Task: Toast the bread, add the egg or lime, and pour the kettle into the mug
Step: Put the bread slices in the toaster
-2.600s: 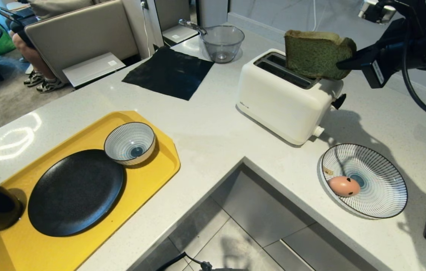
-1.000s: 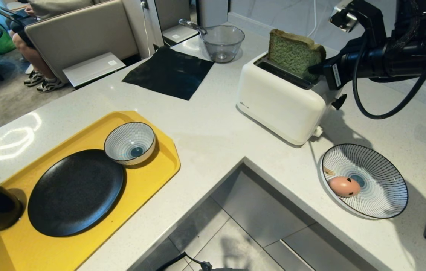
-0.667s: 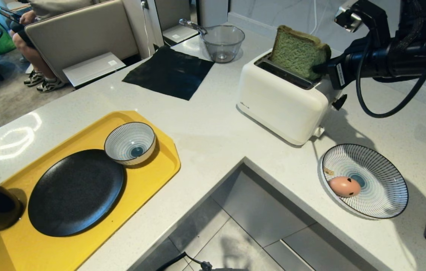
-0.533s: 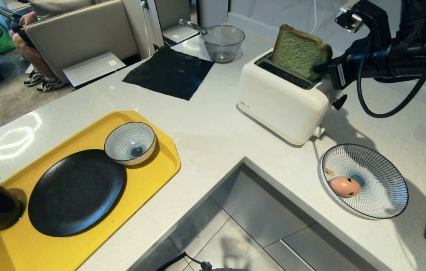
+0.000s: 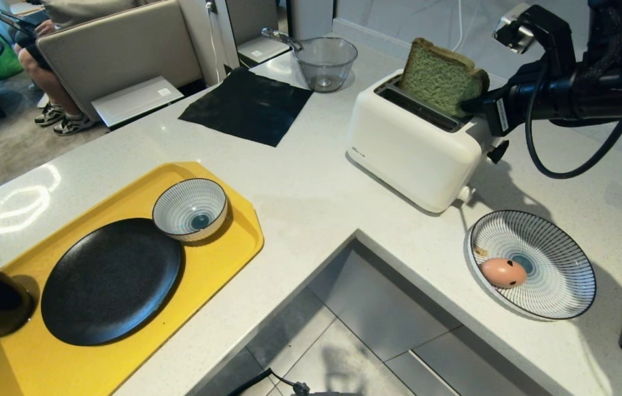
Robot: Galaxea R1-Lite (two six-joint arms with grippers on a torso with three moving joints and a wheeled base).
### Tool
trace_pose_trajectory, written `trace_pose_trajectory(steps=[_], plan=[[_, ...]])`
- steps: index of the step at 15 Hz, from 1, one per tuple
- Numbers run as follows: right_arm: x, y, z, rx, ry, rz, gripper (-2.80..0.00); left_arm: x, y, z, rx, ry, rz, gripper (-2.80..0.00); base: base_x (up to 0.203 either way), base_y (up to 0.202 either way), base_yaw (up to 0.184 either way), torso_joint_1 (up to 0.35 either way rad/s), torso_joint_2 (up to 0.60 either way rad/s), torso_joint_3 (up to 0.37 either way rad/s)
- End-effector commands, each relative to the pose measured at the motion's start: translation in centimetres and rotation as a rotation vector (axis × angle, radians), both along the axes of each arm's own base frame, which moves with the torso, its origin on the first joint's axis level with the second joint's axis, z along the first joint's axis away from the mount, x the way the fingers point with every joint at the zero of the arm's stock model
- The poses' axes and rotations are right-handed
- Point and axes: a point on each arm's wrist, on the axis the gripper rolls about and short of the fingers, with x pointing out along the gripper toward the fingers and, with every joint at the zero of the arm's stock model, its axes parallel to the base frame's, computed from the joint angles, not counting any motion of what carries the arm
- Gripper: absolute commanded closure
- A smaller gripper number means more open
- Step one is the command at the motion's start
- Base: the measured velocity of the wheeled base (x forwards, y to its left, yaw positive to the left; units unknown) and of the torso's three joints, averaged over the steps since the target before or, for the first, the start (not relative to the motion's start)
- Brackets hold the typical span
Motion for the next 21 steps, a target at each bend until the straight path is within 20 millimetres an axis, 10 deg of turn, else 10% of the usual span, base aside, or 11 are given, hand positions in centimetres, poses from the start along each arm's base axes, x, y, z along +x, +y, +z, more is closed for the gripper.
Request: trace_pose_trajectory(steps=[1,13,14,21], plan=[[-0.02,-0.08,-0.14,-0.004,0.008,0.0,0.0,0.11,0.0,-0.38,0.0,0.013,0.001,0.0,0.0,0.0,0.0,0.0,0.0,0.0],[0.45,0.23,-0.56,0.004,-0.076,0.006,0.0,0.11,0.0,-0.38,0.0,0.013,0.001,0.0,0.0,0.0,0.0,0.0,0.0,0.0],[0.46,0.18,-0.53,0.005,-0.077,0.004,-2.8,0.11,0.0,-0.38,0.0,0.013,0.001,0.0,0.0,0.0,0.0,0.0,0.0,0.0],[-0.03,0.15,-0.2,0.006,-0.085,0.003,-2.8,0.11,0.0,-0.38,0.0,0.013,0.001,0.0,0.0,0.0,0.0,0.0,0.0,0.0]])
